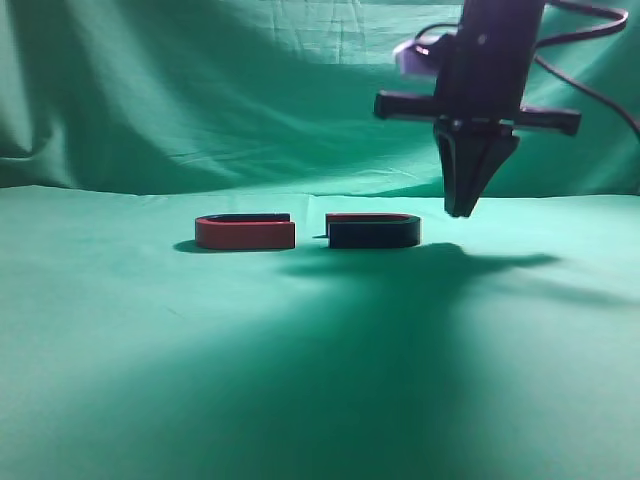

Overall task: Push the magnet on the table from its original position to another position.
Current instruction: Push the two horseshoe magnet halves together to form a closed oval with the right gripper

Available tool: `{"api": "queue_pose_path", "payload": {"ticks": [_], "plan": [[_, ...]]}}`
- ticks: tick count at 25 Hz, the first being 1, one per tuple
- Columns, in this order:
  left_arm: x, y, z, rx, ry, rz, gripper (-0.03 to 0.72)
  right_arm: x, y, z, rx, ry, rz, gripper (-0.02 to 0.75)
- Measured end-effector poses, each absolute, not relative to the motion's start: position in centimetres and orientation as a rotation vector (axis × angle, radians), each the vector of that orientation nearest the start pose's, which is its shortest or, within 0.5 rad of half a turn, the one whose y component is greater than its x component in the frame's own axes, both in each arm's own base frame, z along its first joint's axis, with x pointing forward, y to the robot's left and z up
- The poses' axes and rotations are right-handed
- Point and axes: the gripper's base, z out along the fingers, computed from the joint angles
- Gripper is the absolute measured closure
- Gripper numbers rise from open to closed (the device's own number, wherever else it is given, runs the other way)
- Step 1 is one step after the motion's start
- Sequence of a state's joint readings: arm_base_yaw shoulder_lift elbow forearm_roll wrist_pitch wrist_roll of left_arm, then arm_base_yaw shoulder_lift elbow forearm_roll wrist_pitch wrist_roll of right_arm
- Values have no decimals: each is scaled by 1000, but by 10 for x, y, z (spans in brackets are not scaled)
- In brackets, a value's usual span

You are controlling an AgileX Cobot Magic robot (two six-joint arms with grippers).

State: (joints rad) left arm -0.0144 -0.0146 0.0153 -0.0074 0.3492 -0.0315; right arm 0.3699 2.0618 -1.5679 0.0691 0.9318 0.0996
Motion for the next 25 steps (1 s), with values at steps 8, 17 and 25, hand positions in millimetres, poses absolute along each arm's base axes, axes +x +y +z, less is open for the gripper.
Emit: {"api": "queue_pose_path", "payload": {"ticks": [8,17,25], "plan": [[53,-1,177,-20,1833,-39,316,415,178,166,-380,2908,167,738],[53,-1,177,-20,1833,-39,316,407,202,164,-453,2882,186,738],[53,-1,177,-20,1833,-39,316,408,208,171,-477,2865,180,738]]}}
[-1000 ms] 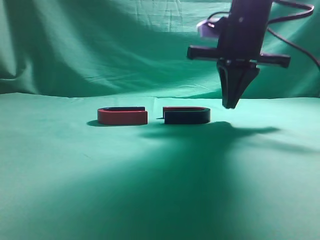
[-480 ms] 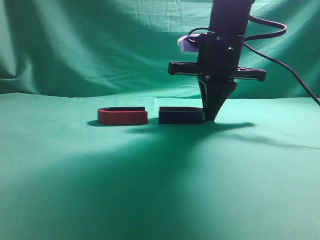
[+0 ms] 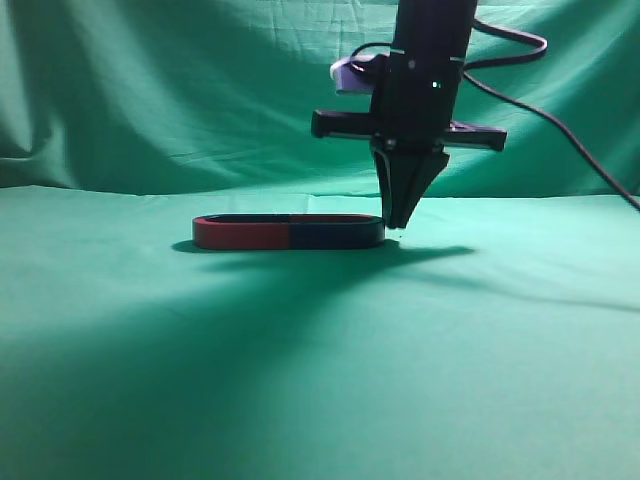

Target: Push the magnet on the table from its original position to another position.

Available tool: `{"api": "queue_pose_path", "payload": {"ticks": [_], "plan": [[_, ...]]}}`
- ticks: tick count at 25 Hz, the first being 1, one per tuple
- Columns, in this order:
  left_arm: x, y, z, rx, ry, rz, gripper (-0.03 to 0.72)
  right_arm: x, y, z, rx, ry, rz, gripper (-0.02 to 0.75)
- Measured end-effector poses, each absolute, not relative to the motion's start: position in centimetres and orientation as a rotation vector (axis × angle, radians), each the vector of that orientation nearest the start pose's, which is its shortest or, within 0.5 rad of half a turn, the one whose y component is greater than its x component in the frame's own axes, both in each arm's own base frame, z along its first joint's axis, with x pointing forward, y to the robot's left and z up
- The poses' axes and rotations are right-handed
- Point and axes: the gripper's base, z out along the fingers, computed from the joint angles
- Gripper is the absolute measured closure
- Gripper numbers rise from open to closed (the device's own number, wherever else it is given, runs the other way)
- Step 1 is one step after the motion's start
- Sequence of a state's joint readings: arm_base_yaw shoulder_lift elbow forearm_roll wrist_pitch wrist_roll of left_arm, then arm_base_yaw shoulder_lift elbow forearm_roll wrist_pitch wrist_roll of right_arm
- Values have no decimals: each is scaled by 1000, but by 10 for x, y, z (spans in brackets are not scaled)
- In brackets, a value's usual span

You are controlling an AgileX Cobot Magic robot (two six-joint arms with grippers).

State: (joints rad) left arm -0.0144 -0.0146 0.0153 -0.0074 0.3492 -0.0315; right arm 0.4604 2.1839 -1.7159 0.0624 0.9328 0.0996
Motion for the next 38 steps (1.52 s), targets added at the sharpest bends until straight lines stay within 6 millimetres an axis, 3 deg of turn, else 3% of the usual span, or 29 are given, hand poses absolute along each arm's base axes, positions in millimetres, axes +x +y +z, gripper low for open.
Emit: {"api": "queue_pose_path", "payload": {"ticks": [5,10,13,17,20,22,29,38], "plan": [[53,-1,177,-20,1833,-39,316,413,206,207,-509,2900,106,738],[53,-1,177,-20,1833,-39,316,404,200,264,-437,2845,113,738],[53,-1,177,-20,1833,-39,316,389,190,310,-415,2751,125,738],[53,-1,177,-20,1833,-39,316,352,170,372,-391,2624,155,738],[53,-1,177,-20,1833,-39,316,319,154,402,-374,2566,171,738],[53,-1,177,-20,1833,-39,316,294,141,412,-365,2552,178,738],[53,-1,177,-20,1833,-39,316,215,102,397,-330,2518,204,738],[53,-1,177,-20,1833,-39,316,139,65,376,-313,2360,262,738]]}}
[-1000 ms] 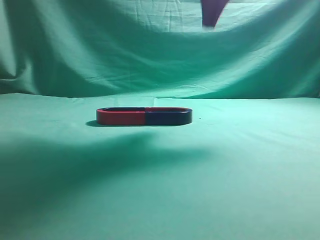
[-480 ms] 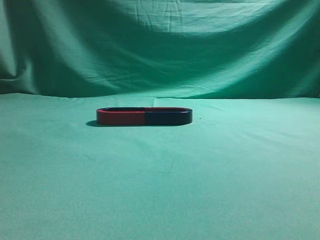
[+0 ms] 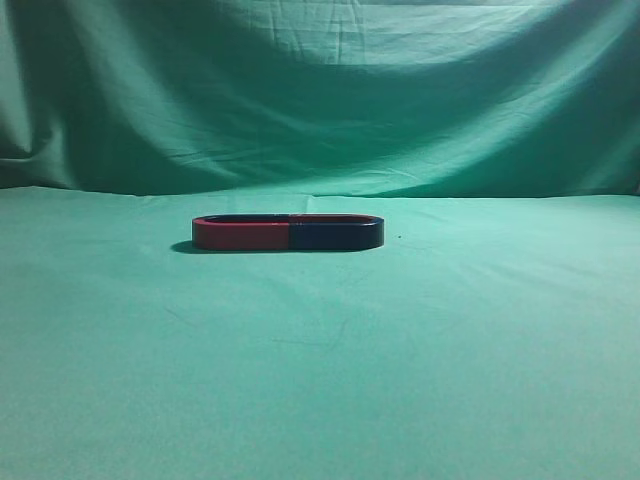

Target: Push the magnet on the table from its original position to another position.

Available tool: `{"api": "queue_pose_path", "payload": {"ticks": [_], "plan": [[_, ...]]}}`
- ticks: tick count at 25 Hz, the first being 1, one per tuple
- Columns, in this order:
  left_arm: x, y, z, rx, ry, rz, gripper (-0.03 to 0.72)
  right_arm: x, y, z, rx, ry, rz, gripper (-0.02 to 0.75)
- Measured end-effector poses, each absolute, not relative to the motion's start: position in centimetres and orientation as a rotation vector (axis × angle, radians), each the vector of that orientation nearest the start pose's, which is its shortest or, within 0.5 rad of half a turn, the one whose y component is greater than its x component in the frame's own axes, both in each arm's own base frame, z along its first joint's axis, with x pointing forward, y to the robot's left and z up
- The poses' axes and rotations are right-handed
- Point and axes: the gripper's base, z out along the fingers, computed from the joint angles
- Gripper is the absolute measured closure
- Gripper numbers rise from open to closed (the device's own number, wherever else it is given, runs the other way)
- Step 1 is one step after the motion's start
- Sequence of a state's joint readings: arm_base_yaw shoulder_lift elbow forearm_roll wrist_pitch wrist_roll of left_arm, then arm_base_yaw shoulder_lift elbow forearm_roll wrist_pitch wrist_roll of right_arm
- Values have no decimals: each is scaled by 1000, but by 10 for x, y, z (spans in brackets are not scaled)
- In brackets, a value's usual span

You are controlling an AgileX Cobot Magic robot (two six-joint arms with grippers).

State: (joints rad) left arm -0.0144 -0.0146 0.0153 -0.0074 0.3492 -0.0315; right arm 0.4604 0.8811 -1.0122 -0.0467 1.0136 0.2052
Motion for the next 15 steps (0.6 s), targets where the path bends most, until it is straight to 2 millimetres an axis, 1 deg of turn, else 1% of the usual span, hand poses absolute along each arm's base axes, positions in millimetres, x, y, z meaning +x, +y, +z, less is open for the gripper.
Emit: {"api": "queue_pose_path", "payload": {"ticks": [5,11,13,15], "plan": [[53,-1,177,-20,1833,-39,316,103,47,372,-294,2211,310,738],[53,-1,177,-20,1833,-39,316,70,31,371,-266,2002,373,738],[53,-1,177,-20,1833,-39,316,61,27,367,-259,1940,389,738],[53,-1,177,-20,1833,-39,316,52,23,359,-261,1885,397,738]]}}
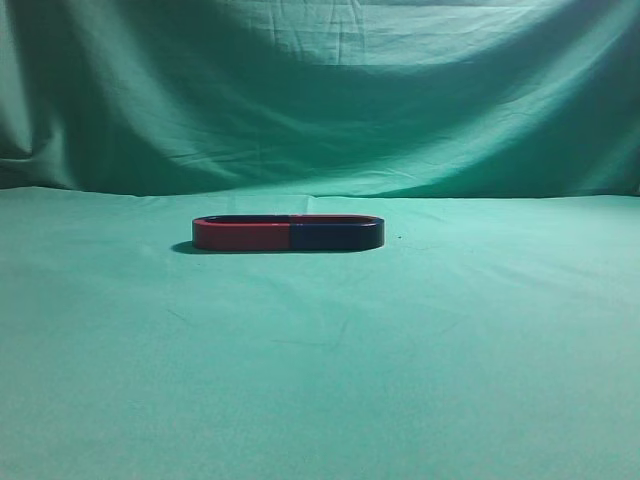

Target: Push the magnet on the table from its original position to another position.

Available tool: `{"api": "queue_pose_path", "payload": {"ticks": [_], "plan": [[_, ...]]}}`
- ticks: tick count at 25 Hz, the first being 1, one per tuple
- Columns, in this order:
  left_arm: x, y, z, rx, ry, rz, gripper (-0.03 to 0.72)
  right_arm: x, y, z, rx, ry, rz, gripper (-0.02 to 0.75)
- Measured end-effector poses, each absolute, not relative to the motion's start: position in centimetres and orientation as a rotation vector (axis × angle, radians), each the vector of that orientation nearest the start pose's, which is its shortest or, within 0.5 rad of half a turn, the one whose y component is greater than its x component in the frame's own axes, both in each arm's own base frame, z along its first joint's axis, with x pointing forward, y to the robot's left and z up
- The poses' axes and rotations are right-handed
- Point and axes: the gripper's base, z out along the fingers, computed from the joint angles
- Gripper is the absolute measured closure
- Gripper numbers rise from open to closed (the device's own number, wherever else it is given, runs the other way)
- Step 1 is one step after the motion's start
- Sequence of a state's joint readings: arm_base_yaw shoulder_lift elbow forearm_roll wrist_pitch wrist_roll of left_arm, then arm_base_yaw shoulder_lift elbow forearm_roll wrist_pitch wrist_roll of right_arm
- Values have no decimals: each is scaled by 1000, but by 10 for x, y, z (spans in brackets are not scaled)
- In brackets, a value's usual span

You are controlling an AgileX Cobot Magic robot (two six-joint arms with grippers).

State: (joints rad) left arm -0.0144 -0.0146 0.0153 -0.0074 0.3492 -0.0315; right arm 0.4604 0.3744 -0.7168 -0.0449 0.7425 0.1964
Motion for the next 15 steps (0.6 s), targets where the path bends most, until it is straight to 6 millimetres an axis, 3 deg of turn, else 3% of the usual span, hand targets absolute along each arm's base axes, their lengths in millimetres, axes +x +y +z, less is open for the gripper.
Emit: {"api": "queue_pose_path", "payload": {"ticks": [8,15], "plan": [[53,-1,177,-20,1833,-39,316,19,10,322,-251,1797,468,738],[53,-1,177,-20,1833,-39,316,28,12,294,-278,1806,405,738]]}}
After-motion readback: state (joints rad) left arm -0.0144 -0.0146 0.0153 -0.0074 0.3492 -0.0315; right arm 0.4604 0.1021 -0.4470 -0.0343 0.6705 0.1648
